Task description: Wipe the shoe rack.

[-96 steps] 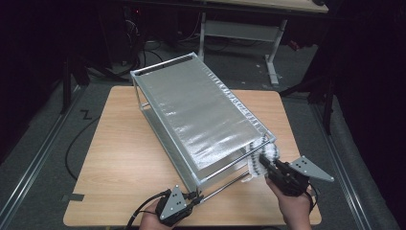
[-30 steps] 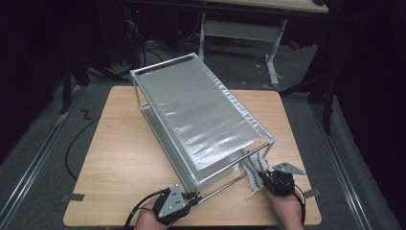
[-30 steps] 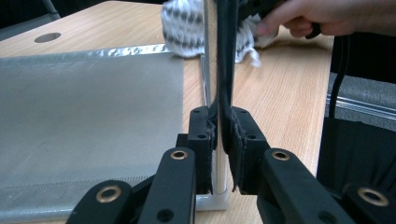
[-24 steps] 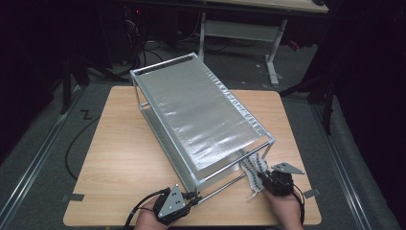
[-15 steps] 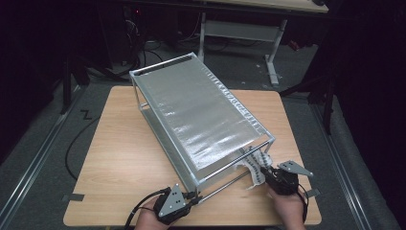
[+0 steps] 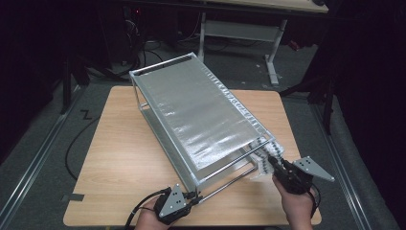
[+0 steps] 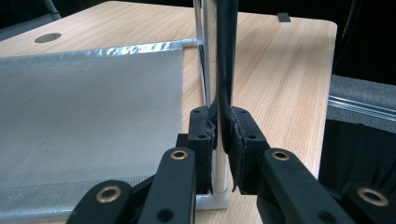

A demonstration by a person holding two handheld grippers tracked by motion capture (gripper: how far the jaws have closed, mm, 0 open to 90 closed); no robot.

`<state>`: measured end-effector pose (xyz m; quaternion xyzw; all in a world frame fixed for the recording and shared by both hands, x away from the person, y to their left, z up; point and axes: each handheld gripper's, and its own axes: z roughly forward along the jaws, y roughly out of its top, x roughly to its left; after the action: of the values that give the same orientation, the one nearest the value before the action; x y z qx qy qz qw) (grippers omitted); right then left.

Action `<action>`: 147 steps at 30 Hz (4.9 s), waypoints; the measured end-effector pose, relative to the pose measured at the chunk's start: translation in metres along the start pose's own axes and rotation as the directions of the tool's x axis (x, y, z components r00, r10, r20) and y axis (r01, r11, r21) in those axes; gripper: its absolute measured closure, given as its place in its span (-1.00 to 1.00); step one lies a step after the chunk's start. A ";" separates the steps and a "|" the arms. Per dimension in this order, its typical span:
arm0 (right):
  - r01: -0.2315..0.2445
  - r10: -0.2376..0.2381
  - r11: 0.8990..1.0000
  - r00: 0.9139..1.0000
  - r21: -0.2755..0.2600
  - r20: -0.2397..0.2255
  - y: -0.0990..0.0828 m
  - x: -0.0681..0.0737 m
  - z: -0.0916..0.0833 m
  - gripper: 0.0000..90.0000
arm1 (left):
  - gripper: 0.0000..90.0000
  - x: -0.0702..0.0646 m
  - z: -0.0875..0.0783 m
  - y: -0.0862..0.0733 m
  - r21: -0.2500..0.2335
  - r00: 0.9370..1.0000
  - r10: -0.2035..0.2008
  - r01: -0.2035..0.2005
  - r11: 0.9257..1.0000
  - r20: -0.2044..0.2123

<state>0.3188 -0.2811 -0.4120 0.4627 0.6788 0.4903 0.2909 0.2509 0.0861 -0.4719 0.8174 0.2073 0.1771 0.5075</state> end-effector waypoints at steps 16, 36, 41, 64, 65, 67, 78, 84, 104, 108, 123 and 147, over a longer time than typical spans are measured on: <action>0.024 -0.031 0.976 0.999 0.216 0.029 -0.043 -0.008 0.037 0.72 | 0.78 -0.002 0.002 0.000 -0.007 1.000 -0.011 0.011 1.000 0.000; 0.041 -0.049 0.958 0.999 0.284 0.021 -0.054 -0.008 0.019 0.72 | 0.77 0.003 -0.001 0.000 0.009 1.000 0.017 -0.017 1.000 -0.002; 0.053 -0.068 0.962 0.997 0.269 0.046 -0.055 -0.010 -0.006 0.72 | 0.77 0.010 -0.006 -0.001 0.020 1.000 0.004 -0.004 1.000 -0.011; 0.059 -0.068 0.985 0.997 0.164 0.047 -0.028 -0.003 0.024 0.71 | 0.77 0.029 -0.064 -0.031 0.017 0.987 -0.091 0.094 0.995 -0.132; 0.073 -0.080 0.985 0.996 0.155 0.043 -0.025 0.001 0.026 0.71 | 0.76 0.029 -0.066 -0.032 0.013 0.986 -0.096 0.099 0.995 -0.138; 0.098 -0.103 0.986 0.994 0.135 0.035 -0.018 0.009 0.027 0.71 | 0.64 0.028 -0.067 -0.030 -0.004 0.984 -0.115 0.115 0.993 -0.139; 0.167 -0.167 0.985 0.986 0.043 -0.005 0.003 0.040 0.010 0.71 | 0.78 0.028 -0.065 -0.017 -0.054 0.977 -0.155 0.148 0.987 -0.147; 0.193 -0.192 0.979 0.981 0.059 -0.021 0.000 0.045 0.010 0.71 | 0.79 0.027 -0.064 -0.017 -0.052 0.981 -0.126 0.119 0.992 -0.151; 0.190 -0.175 0.945 0.981 0.265 -0.081 -0.046 0.043 0.044 0.71 | 0.79 0.028 -0.062 -0.017 -0.058 0.982 -0.126 0.119 0.991 -0.142; 0.181 -0.153 0.920 0.983 0.348 -0.105 -0.064 0.038 0.057 0.71 | 0.79 0.028 -0.062 -0.017 -0.059 0.981 -0.129 0.122 0.991 -0.142; 0.179 -0.158 0.937 0.983 0.301 -0.093 -0.055 0.039 0.048 0.71 | 0.79 0.029 -0.061 -0.017 -0.056 0.984 -0.118 0.111 0.992 -0.136; 0.208 -0.206 0.977 0.977 0.032 -0.062 0.007 0.047 0.002 0.68 | 0.78 0.028 -0.061 -0.016 -0.051 0.985 -0.105 0.099 0.994 -0.139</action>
<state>0.3040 -0.2361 -0.4039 0.3804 0.7410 0.4575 0.3115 0.2420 0.1532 -0.4588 0.7796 0.2805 0.2130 0.5178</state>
